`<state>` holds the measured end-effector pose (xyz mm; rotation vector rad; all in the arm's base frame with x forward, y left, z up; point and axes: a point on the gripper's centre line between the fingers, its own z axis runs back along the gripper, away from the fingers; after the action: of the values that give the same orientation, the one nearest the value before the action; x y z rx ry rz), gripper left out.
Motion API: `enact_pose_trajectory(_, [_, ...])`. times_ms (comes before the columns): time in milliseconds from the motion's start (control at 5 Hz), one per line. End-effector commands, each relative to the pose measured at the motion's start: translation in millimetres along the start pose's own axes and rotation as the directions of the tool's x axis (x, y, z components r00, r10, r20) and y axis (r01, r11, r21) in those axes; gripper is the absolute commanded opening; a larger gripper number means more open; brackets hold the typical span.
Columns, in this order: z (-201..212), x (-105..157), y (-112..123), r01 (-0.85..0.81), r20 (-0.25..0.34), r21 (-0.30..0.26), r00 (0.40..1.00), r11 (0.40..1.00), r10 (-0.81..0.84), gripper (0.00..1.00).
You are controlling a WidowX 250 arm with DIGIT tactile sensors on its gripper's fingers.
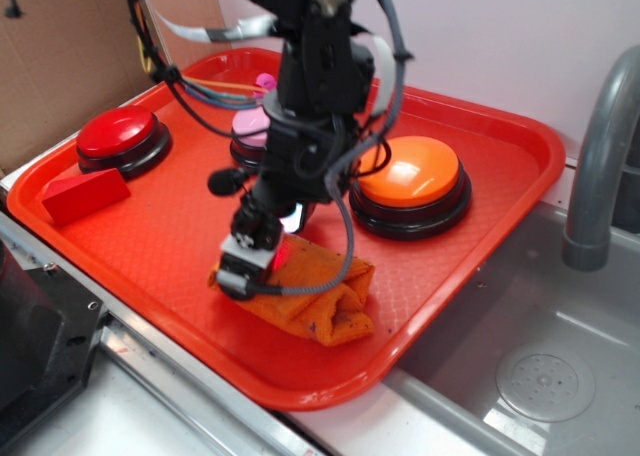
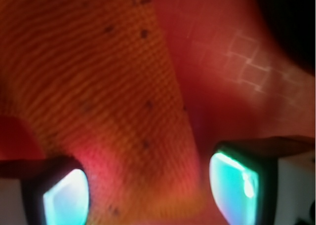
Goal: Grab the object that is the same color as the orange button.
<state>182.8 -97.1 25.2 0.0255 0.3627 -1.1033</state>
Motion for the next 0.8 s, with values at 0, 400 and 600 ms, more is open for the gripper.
enact_pose_trajectory(0, [-21.3, -10.7, -34.6, -0.144, 0.008, 0.018, 0.99, 0.989, 0.144, 0.0])
enact_pose_trajectory(400, [14.1, -43.3, -36.1, -0.338, 0.117, -0.002, 0.935, 0.941, 0.336, 0.0])
enact_pose_trajectory(600, [48.3, -83.3, -34.4, -0.487, 0.203, -0.077, 0.847, 0.87, 0.491, 0.0])
